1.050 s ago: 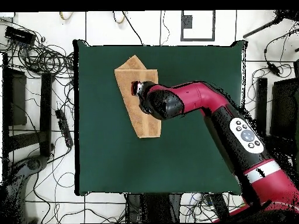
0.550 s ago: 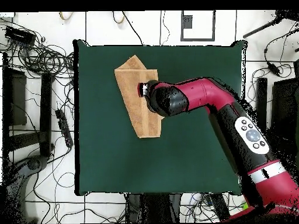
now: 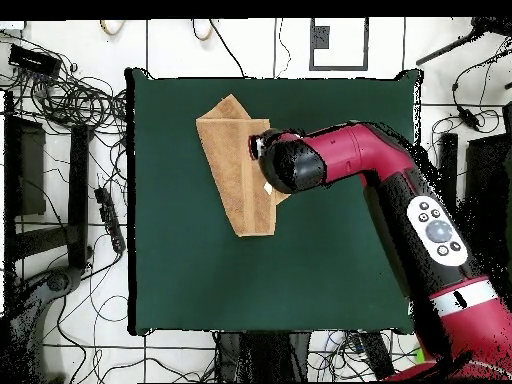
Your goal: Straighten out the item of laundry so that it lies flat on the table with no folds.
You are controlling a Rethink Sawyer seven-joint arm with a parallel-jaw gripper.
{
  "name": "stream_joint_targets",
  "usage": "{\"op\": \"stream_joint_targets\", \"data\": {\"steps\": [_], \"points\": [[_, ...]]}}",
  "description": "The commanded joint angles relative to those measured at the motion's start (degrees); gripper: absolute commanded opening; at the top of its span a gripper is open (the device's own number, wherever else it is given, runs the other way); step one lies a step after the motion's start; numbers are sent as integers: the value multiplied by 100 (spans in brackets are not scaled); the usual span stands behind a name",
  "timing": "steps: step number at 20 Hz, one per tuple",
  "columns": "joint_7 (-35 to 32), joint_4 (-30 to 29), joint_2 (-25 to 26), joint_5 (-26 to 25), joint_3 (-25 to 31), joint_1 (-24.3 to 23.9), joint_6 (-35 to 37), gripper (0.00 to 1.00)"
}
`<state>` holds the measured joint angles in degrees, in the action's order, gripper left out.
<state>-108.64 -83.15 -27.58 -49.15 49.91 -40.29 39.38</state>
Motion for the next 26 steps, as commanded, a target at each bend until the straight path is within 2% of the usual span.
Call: {"op": "stream_joint_targets", "data": {"steps": [1,4,7,11,14,19,22,26], "points": [[1048,190,374,-637,-684,394,138,100],[538,240,523,-751,-849,449,-160,100],[474,323,698,-768,-949,497,-128,100],[497,322,812,-555,-1101,521,276,100],[525,300,870,-125,-1103,465,688,100],[497,47,923,1038,-805,194,1356,100],[394,-173,861,1544,-652,89,1473,100],[288,-304,785,1797,-680,95,1327,100]]}}
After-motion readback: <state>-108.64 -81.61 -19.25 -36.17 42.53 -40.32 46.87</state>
